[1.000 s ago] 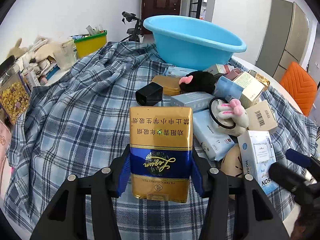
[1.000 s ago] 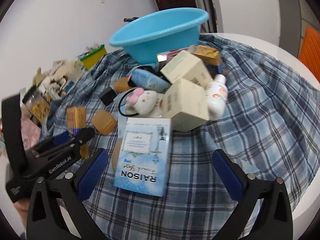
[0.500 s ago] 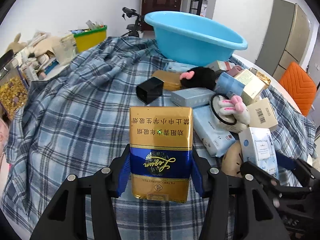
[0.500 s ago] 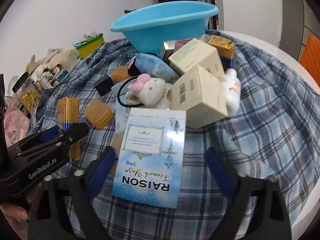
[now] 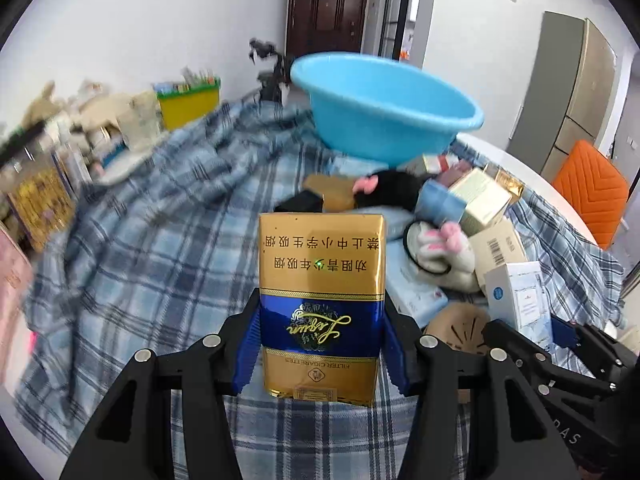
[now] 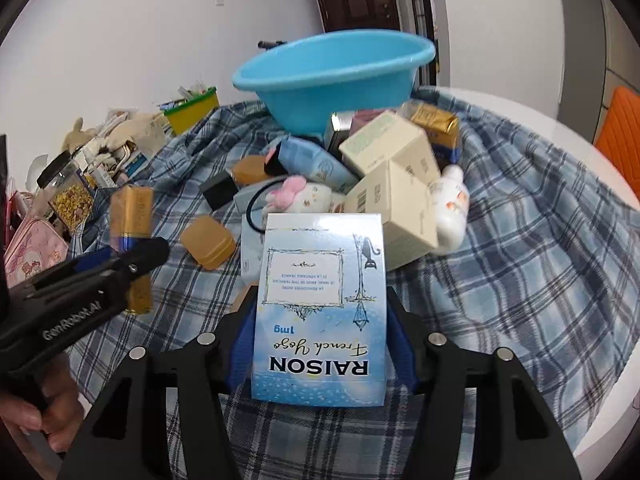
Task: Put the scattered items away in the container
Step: 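Carry the pack and RAISON box up toward the blue basin with both grippers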
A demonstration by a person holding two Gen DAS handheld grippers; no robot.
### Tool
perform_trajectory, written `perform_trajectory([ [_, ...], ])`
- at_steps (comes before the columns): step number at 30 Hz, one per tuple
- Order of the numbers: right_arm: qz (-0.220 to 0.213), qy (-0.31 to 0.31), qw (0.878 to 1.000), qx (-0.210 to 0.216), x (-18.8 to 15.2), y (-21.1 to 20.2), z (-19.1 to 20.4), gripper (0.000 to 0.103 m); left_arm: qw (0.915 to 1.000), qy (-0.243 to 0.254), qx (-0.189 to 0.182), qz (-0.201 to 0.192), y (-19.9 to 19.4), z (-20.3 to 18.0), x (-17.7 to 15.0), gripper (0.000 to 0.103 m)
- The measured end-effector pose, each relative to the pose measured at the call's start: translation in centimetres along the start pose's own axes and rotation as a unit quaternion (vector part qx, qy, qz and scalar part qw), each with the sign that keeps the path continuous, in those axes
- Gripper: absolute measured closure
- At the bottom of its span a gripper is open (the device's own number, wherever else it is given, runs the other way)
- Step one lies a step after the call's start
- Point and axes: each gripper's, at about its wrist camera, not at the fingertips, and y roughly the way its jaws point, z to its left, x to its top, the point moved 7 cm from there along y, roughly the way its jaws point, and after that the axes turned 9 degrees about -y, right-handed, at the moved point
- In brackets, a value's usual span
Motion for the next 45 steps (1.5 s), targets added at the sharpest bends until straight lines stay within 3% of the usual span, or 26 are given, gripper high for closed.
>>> perform_trajectory([
  [2, -0.010, -0.009, 1.000, -0.013, 0.3, -0.5, -0.1, 0.047, 0.9999, 0.012, 0.002, -0.009, -0.5, -0.5, 0.1, 0.048],
  [6, -0.030, -0.009, 0.999, -0.015, 0.8, -1.5, -0.4, 0.047, 0.9995, 0.012, -0.030, 0.001, -1.1, -1.5, 0.2, 0.048],
  [9, -0.041, -0.010, 0.999, -0.017, 1.3, -2.1, -0.7, 0.047, 0.9993, 0.020, -0.028, -0.011, -1.6, -2.3, 0.6, 0.048],
  [17, -0.092, -0.017, 0.995, -0.038, 5.2, -5.8, -1.7, 0.047, 0.9976, 0.022, -0.035, -0.056, -4.7, -3.8, 4.5, 0.048],
  [26, -0.203, -0.031, 0.976, -0.068, 11.1, -14.5, -2.6, 0.047, 0.9862, 0.035, -0.060, -0.151, -11.6, -5.6, 10.7, 0.048],
  [29, -0.244, -0.037, 0.966, -0.079, 12.0, -18.0, -2.8, 0.047, 0.9815, 0.038, -0.062, -0.177, -13.8, -5.7, 11.6, 0.048],
  [32, -0.268, -0.039, 0.959, -0.088, 11.9, -20.3, -2.7, 0.047, 0.9808, 0.035, -0.066, -0.180, -15.0, -5.6, 11.4, 0.048],
  [35, -0.273, -0.039, 0.958, -0.072, 11.3, -21.5, -2.1, 0.047, 0.9802, 0.032, -0.075, -0.180, -16.4, -5.5, 10.5, 0.048],
  [39, -0.274, -0.048, 0.958, -0.070, 10.2, -21.7, -1.2, 0.047, 0.9749, 0.047, -0.053, -0.211, -18.4, -5.7, 9.9, 0.048],
  [45, -0.261, -0.048, 0.963, -0.055, 9.6, -20.5, -1.0, 0.047, 0.9748, 0.050, -0.062, -0.208, -18.1, -6.4, 10.1, 0.048],
])
